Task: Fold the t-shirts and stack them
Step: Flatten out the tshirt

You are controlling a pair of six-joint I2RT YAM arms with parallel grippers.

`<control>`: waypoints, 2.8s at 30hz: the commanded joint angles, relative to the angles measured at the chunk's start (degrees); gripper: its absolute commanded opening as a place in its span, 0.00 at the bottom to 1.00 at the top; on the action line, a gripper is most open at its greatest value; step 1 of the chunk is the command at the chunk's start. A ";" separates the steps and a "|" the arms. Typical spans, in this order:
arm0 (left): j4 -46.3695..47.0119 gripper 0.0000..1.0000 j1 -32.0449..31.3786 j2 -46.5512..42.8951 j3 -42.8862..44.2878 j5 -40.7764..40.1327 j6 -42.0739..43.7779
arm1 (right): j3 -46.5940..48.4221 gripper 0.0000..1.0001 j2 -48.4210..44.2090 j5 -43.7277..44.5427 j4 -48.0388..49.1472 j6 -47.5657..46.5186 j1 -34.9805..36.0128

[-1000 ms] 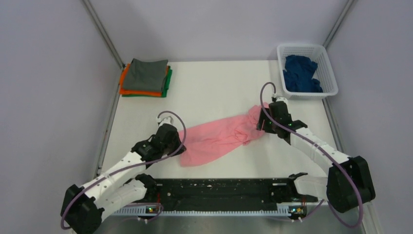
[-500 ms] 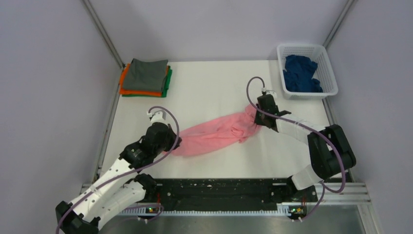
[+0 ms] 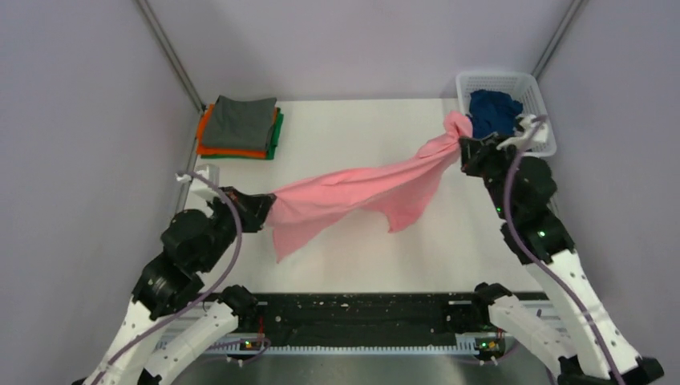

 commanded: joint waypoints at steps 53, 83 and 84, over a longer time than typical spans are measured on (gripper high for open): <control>5.32 0.99 22.75 75.50 36.63 0.70 3.99 | 9.11 0.99 42.53 2.65 8.07 -0.89 -1.32; 5.48 0.98 19.98 90.58 30.62 7.92 1.19 | -8.69 0.99 48.92 -3.09 16.82 12.15 -3.36; 4.19 0.98 20.71 92.20 33.66 7.64 1.27 | -6.91 0.99 51.17 -3.70 16.97 12.14 -4.04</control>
